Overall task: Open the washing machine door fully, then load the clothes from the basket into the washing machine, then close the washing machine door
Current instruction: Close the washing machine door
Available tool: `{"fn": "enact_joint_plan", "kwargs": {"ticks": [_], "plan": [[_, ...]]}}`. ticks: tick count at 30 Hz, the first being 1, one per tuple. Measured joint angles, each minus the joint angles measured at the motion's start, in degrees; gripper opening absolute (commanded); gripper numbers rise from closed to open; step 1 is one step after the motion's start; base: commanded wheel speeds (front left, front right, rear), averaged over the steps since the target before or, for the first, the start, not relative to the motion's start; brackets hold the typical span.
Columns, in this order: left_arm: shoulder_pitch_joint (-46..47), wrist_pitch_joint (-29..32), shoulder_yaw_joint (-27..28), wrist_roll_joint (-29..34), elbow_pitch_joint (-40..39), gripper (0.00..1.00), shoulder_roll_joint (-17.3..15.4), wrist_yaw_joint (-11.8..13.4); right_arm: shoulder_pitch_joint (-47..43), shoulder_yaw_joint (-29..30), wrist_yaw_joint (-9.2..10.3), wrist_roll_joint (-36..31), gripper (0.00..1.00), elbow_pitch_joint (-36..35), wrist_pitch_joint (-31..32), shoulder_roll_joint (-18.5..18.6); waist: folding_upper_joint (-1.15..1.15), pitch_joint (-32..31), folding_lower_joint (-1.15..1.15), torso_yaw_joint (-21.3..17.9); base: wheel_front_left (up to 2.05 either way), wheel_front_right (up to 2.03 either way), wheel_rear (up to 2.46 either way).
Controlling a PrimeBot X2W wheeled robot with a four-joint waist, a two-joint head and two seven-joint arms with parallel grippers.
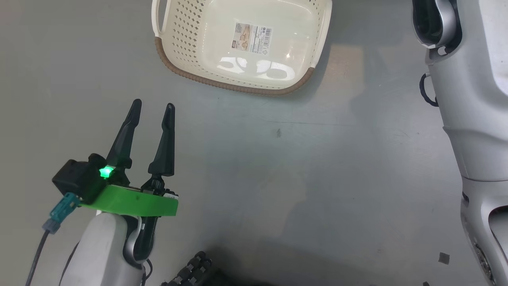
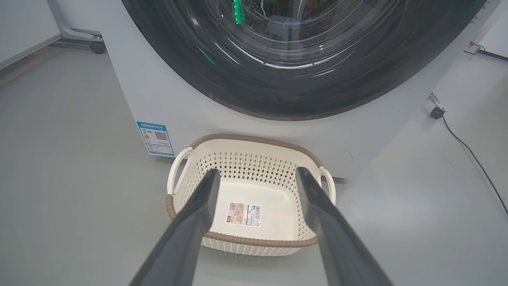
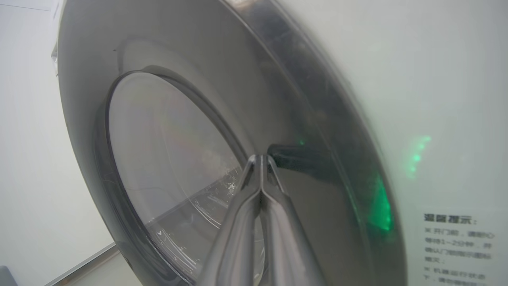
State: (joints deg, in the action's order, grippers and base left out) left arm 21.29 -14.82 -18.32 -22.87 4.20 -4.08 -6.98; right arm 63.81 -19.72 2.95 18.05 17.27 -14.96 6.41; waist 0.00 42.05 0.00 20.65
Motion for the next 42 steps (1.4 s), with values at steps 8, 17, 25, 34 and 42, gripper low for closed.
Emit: {"fn": "enact_joint_plan", "kwargs": {"ticks": [8,17,25,34,42], "plan": [[0.4,0.0,1.1,-0.4,0.5,1.0,0.0,0.0,0.0,0.4,-2.08,-0.2,0.0,2.7,0.0,-0.1,0.0,-0.6,0.0,0.0,0.0,0.0,0.0],[0.5,0.0,3.0,-0.4,1.6,1.0,-0.1,0.0,-6.8,1.2,-3.59,0.1,0.0,4.6,0.0,0.0,0.0,-3.4,0.0,-1.1,0.0,0.0,0.0],[0.2,0.0,5.2,-0.3,2.1,1.0,-1.2,0.0,-13.4,2.1,-5.52,0.7,0.0,5.1,0.0,-0.8,0.0,-7.4,0.0,-2.6,0.0,0.0,0.0],[-2.0,0.0,7.9,0.3,2.7,1.0,-2.0,0.0,-21.5,3.1,-6.42,0.7,0.16,6.0,0.0,-1.2,0.0,-11.7,0.0,-4.8,0.0,0.0,0.0],[-5.1,0.0,10.0,0.4,3.0,1.0,-2.8,0.0,-28.0,4.5,-6.73,0.7,1.0,5.9,0.1,-1.7,0.0,-16.1,0.0,-7.3,0.0,0.0,0.0]]}}
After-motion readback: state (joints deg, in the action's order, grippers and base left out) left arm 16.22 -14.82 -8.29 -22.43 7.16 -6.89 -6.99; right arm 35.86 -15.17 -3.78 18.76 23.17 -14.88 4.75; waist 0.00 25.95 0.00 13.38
